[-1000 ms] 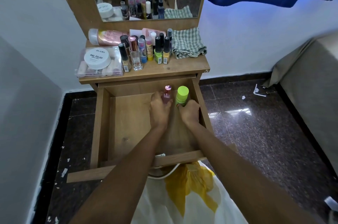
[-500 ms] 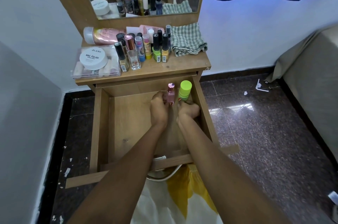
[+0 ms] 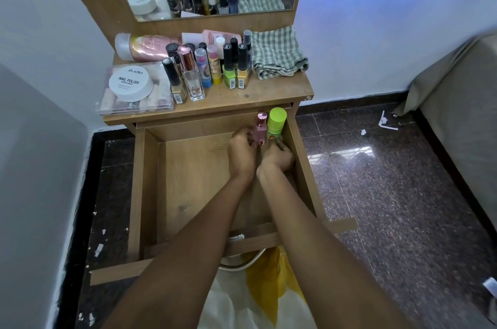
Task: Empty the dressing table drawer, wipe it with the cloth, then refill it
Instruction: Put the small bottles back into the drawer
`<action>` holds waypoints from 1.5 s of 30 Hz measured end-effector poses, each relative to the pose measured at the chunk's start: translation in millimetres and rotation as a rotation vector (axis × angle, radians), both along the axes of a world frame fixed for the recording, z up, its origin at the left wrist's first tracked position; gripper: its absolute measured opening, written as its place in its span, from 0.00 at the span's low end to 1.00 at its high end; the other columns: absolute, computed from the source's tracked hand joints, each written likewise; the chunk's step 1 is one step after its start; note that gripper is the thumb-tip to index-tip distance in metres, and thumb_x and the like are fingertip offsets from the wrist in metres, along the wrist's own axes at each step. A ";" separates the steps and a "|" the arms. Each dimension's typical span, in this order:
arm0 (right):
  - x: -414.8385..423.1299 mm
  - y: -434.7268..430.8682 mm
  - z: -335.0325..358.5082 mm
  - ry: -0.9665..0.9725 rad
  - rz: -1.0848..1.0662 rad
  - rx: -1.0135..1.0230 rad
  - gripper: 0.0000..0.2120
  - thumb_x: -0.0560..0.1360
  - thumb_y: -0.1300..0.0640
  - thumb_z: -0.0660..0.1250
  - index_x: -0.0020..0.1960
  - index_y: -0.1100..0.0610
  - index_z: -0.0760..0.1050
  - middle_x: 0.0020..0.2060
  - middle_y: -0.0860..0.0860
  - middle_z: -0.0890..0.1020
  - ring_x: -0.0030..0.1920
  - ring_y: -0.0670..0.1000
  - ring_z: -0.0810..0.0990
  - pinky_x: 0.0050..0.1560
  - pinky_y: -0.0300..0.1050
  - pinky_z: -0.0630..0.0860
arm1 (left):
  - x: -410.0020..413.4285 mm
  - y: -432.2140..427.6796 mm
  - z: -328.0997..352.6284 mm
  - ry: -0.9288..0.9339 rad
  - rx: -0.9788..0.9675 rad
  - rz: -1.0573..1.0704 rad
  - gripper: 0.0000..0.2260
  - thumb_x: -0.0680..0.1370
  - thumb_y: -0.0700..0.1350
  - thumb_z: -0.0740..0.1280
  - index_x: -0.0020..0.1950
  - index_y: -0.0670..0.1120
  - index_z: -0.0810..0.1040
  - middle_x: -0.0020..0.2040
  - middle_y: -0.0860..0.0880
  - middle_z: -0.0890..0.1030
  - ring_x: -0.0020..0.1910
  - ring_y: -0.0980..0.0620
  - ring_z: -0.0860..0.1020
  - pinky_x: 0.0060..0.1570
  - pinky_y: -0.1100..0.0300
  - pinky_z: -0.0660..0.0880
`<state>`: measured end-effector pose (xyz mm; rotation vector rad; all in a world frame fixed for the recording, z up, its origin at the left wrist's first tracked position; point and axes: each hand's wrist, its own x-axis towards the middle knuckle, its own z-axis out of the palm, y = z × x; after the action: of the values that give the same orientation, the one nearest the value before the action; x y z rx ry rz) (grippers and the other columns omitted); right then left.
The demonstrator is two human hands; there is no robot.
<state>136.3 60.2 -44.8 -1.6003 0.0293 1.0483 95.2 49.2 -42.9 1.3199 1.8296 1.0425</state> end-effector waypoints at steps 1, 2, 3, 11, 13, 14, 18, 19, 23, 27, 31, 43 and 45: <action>0.2 -0.1 -0.4 0.000 0.007 0.001 0.11 0.74 0.68 0.64 0.55 0.70 0.77 0.53 0.65 0.80 0.44 0.54 0.76 0.32 0.33 0.74 | 0.7 1.1 0.0 -0.005 -0.001 0.000 0.08 0.71 0.30 0.65 0.49 0.37 0.78 0.46 0.41 0.82 0.43 0.49 0.78 0.44 0.60 0.73; 1.2 -0.5 -0.4 -0.003 0.007 0.008 0.11 0.74 0.69 0.63 0.55 0.70 0.77 0.54 0.66 0.80 0.44 0.54 0.76 0.31 0.31 0.73 | 1.7 2.4 -0.2 -0.010 -0.001 0.000 0.08 0.71 0.30 0.65 0.49 0.37 0.78 0.46 0.41 0.82 0.43 0.49 0.78 0.44 0.60 0.73; 2.8 -0.6 -0.6 -0.012 0.009 0.011 0.12 0.75 0.69 0.62 0.56 0.70 0.76 0.54 0.66 0.80 0.45 0.55 0.76 0.29 0.26 0.71 | 2.6 3.3 -0.3 -0.006 -0.003 -0.002 0.08 0.71 0.31 0.65 0.48 0.37 0.79 0.46 0.40 0.82 0.43 0.49 0.78 0.43 0.60 0.73; 5.8 1.0 -2.7 0.021 -0.005 0.050 0.13 0.76 0.69 0.60 0.59 0.71 0.75 0.55 0.64 0.80 0.46 0.53 0.74 0.26 0.22 0.68 | 6.1 7.6 1.6 0.062 -0.014 -0.018 0.07 0.73 0.32 0.65 0.49 0.37 0.79 0.47 0.40 0.82 0.44 0.49 0.79 0.45 0.57 0.75; 4.6 1.3 -1.4 0.077 -0.015 0.066 0.14 0.76 0.69 0.59 0.59 0.70 0.75 0.47 0.59 0.80 0.40 0.52 0.75 0.27 0.25 0.70 | 6.3 8.3 2.6 0.075 -0.019 -0.023 0.08 0.72 0.32 0.66 0.49 0.38 0.79 0.47 0.40 0.82 0.46 0.45 0.80 0.47 0.53 0.76; 4.7 1.9 -1.0 0.112 -0.022 0.076 0.13 0.76 0.69 0.59 0.59 0.69 0.75 0.41 0.58 0.79 0.35 0.51 0.75 0.26 0.27 0.70 | 6.5 8.4 2.9 0.079 -0.024 -0.021 0.08 0.72 0.32 0.66 0.50 0.38 0.79 0.48 0.40 0.82 0.47 0.45 0.80 0.47 0.53 0.77; 5.0 3.0 2.8 0.225 -0.062 0.127 0.14 0.76 0.71 0.56 0.60 0.69 0.73 0.32 0.52 0.74 0.30 0.46 0.73 0.24 0.26 0.72 | 7.3 7.2 3.6 0.080 -0.040 -0.016 0.07 0.73 0.33 0.66 0.49 0.39 0.79 0.48 0.40 0.82 0.48 0.45 0.80 0.47 0.55 0.75; 5.3 2.6 3.1 0.235 -0.064 0.135 0.15 0.76 0.71 0.56 0.61 0.69 0.72 0.32 0.52 0.74 0.31 0.46 0.73 0.25 0.26 0.72 | 7.7 6.5 4.2 0.076 -0.038 -0.018 0.07 0.73 0.33 0.66 0.50 0.39 0.79 0.48 0.41 0.82 0.48 0.46 0.80 0.47 0.55 0.75; 5.6 0.3 5.5 0.236 -0.044 0.136 0.14 0.76 0.71 0.57 0.60 0.70 0.73 0.32 0.53 0.74 0.32 0.47 0.74 0.26 0.27 0.72 | 8.6 0.7 11.7 0.054 -0.017 0.002 0.06 0.74 0.33 0.66 0.49 0.38 0.79 0.47 0.41 0.82 0.47 0.47 0.80 0.45 0.59 0.74; 8.5 -6.0 14.0 0.245 -0.032 0.125 0.09 0.75 0.71 0.58 0.48 0.65 0.76 0.30 0.53 0.73 0.30 0.47 0.72 0.23 0.27 0.71 | 8.5 -8.2 23.1 0.047 0.010 0.031 0.06 0.74 0.33 0.66 0.49 0.38 0.79 0.47 0.42 0.82 0.44 0.53 0.77 0.43 0.63 0.71; 12.2 -17.8 25.4 0.256 0.023 0.135 0.11 0.75 0.69 0.60 0.37 0.60 0.74 0.22 0.49 0.77 0.19 0.40 0.74 0.21 0.28 0.70 | 2.0 -17.7 35.3 0.028 0.051 0.047 0.06 0.73 0.33 0.67 0.49 0.39 0.79 0.46 0.42 0.82 0.45 0.49 0.79 0.45 0.56 0.76; -24.7 -35.7 83.6 -0.081 0.492 0.343 0.09 0.73 0.68 0.65 0.53 0.67 0.77 0.35 0.49 0.77 0.35 0.42 0.74 0.35 0.29 0.75 | -68.3 -36.9 87.3 0.034 0.255 0.206 0.05 0.73 0.36 0.69 0.48 0.42 0.78 0.39 0.50 0.77 0.39 0.55 0.76 0.40 0.68 0.73; -34.1 -29.7 92.1 -0.232 0.575 0.383 0.10 0.73 0.67 0.66 0.53 0.66 0.77 0.41 0.53 0.81 0.37 0.44 0.76 0.41 0.30 0.74 | -79.4 -34.0 93.7 0.044 0.263 0.245 0.06 0.73 0.35 0.68 0.49 0.42 0.77 0.41 0.50 0.77 0.40 0.56 0.75 0.39 0.72 0.72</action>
<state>102.1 30.5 47.2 -1.3894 -0.7834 1.1994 15.7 15.2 50.7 1.2952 1.9750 1.4359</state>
